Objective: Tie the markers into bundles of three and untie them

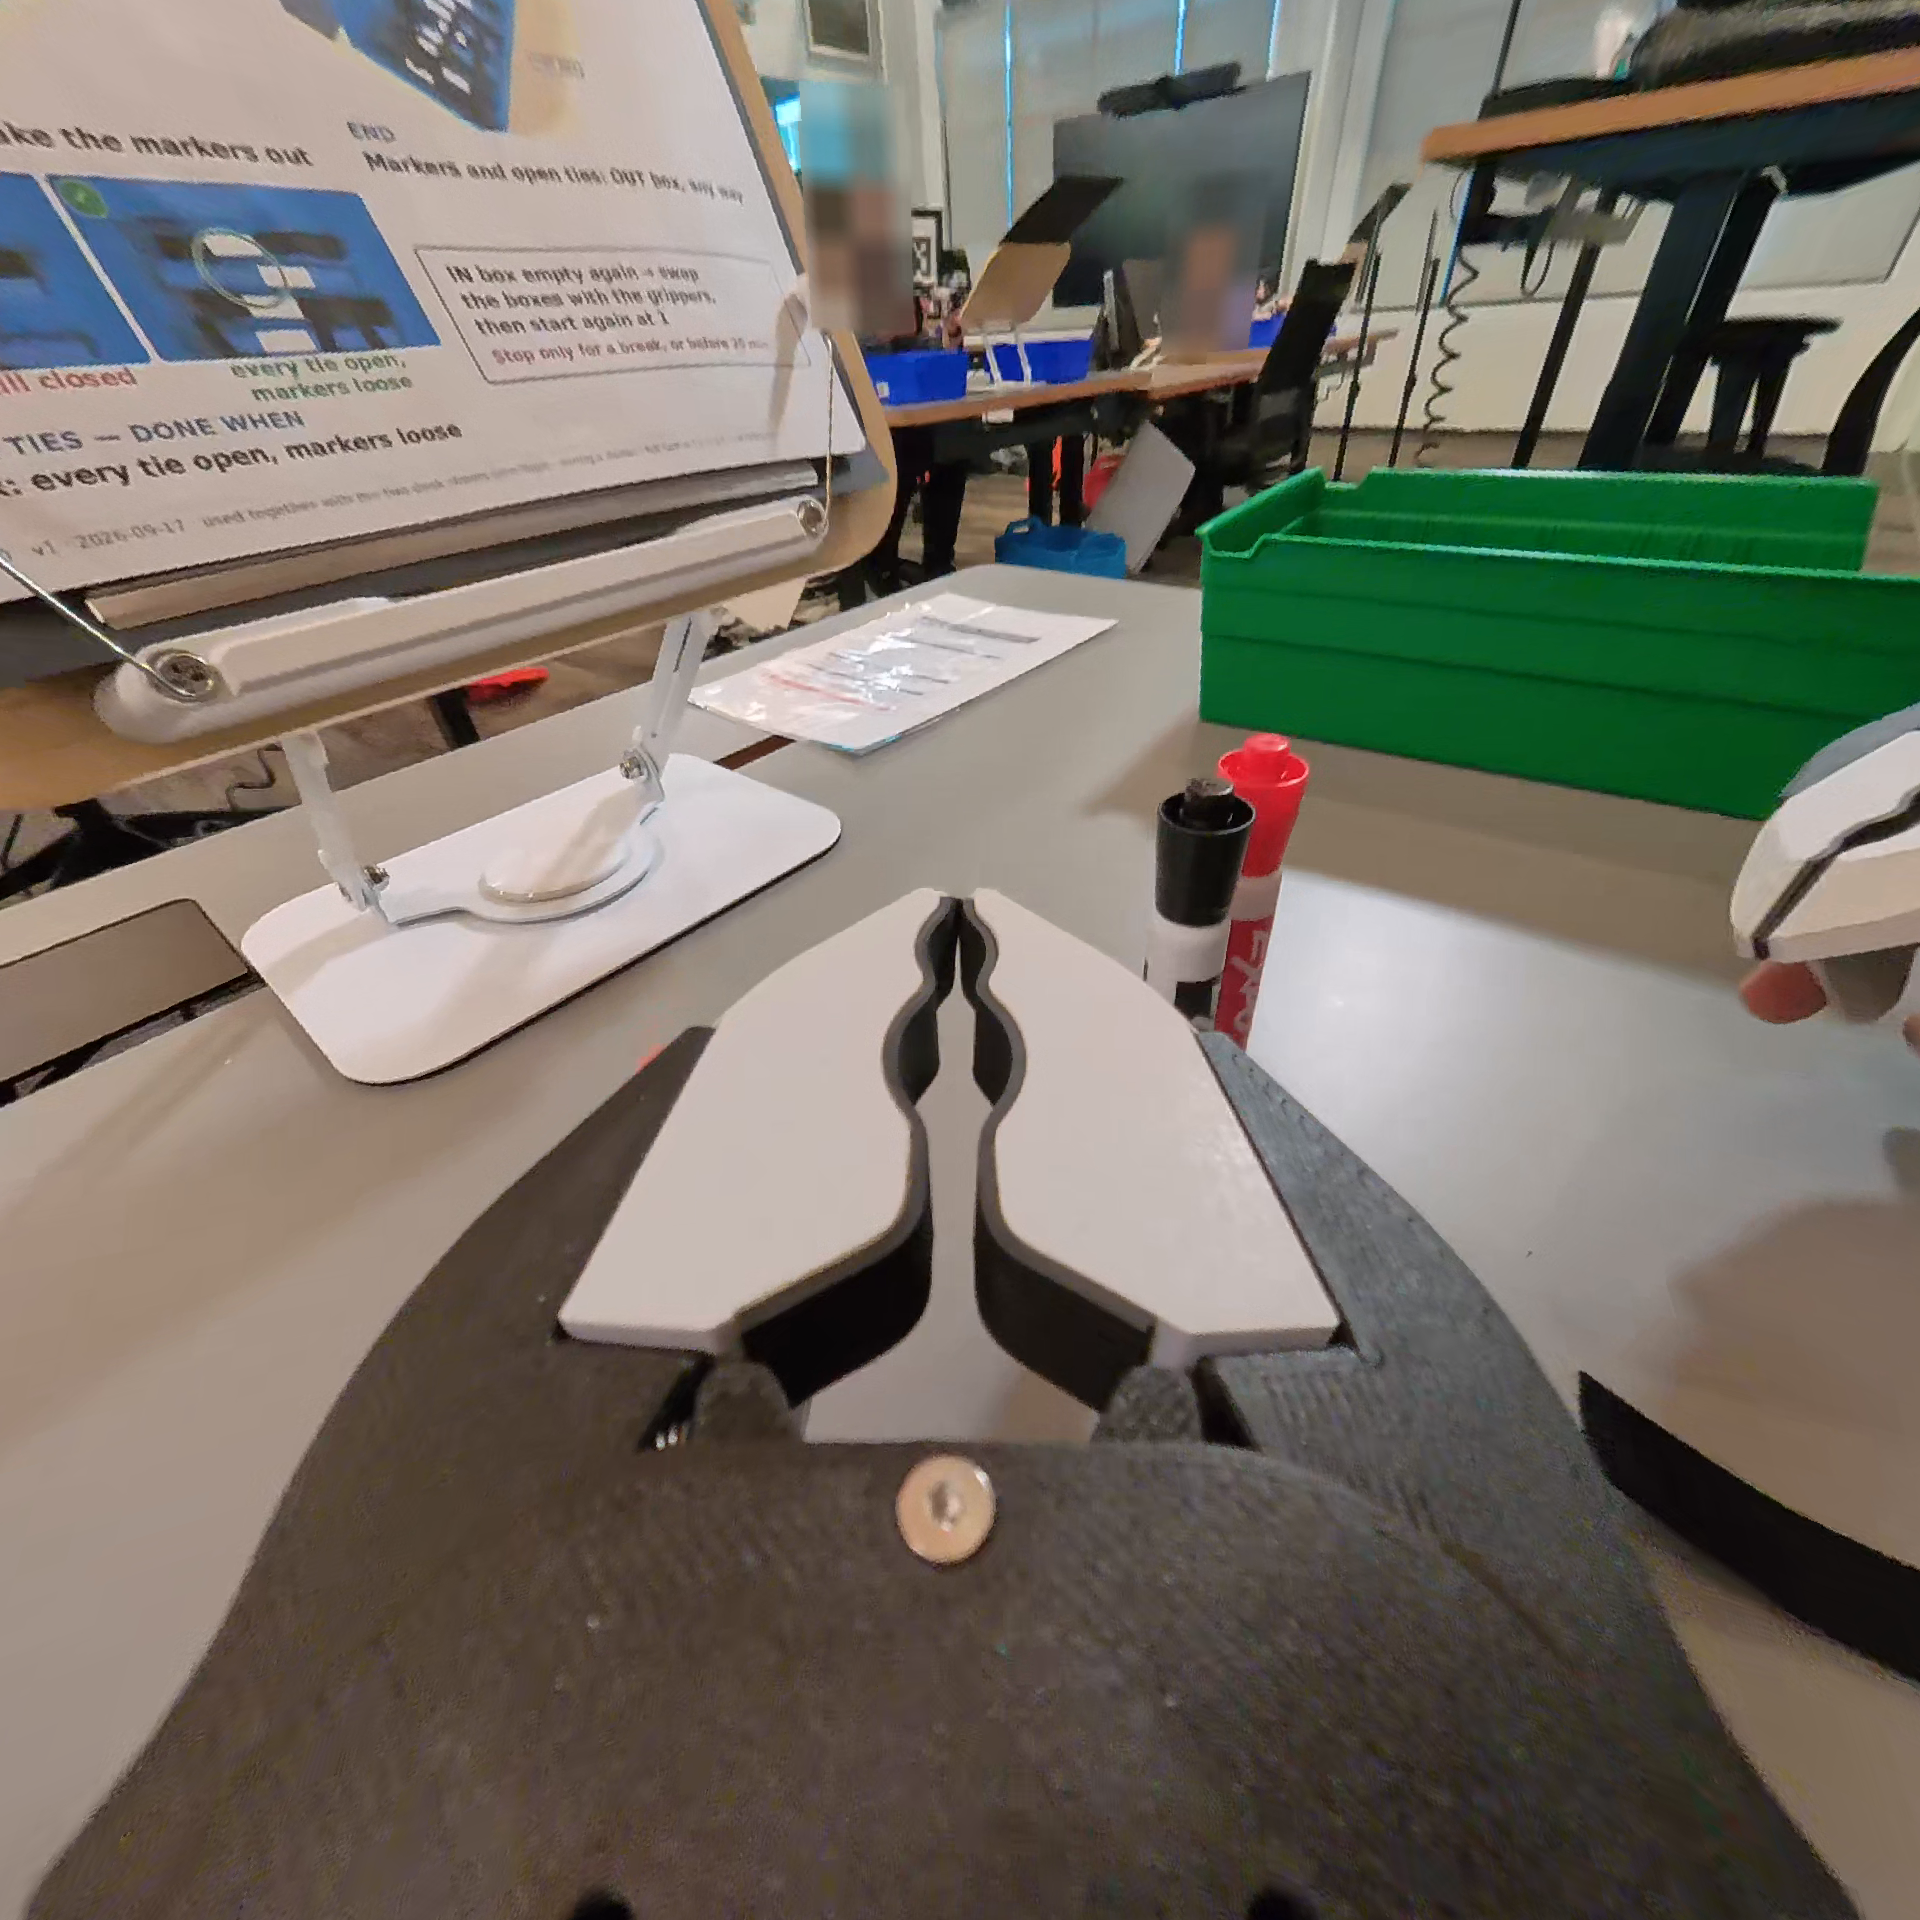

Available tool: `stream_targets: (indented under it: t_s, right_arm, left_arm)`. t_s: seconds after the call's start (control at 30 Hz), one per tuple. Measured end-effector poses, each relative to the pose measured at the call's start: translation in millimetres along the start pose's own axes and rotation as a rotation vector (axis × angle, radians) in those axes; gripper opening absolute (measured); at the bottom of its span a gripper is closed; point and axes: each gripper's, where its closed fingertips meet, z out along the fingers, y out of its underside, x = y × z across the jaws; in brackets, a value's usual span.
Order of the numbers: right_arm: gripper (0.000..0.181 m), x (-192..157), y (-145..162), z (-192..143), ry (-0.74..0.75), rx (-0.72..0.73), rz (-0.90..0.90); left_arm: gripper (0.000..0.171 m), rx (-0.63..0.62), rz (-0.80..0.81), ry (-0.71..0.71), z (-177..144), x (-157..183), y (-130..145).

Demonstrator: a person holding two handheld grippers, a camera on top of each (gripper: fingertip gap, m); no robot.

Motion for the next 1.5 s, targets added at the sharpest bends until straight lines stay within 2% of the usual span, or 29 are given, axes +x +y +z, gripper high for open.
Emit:
stream_targets:
  t_s: [0.2, 0.4, 1.27, 1.37, 1.5]
  right_arm:
    - [0.0, 2, 6, 2, 0.02, -0.042, -0.029]
    - [0.001, 2, 3, 1, -0.001, -0.017, 0.034]
    - [0.003, 6, 8, 4, 0.021, -0.046, 0.014]
    - [0.003, 5, 7, 3, 0.018, -0.041, 0.021]
    - [0.003, 6, 7, 3, 0.019, -0.042, 0.02]
  left_arm:
    - [0.002, -0.049, 0.006, -0.018, 6, 1, 10]
    - [0.001, -0.074, -0.013, -0.022, 7, -2, 18]
    - [0.001, -0.084, -0.106, -0.034, 7, -10, 21]
    - [0.001, -0.116, -0.119, 0.002, 8, -7, 25]
    - [0.002, -0.173, -0.092, 0.126, 7, 7, 31]
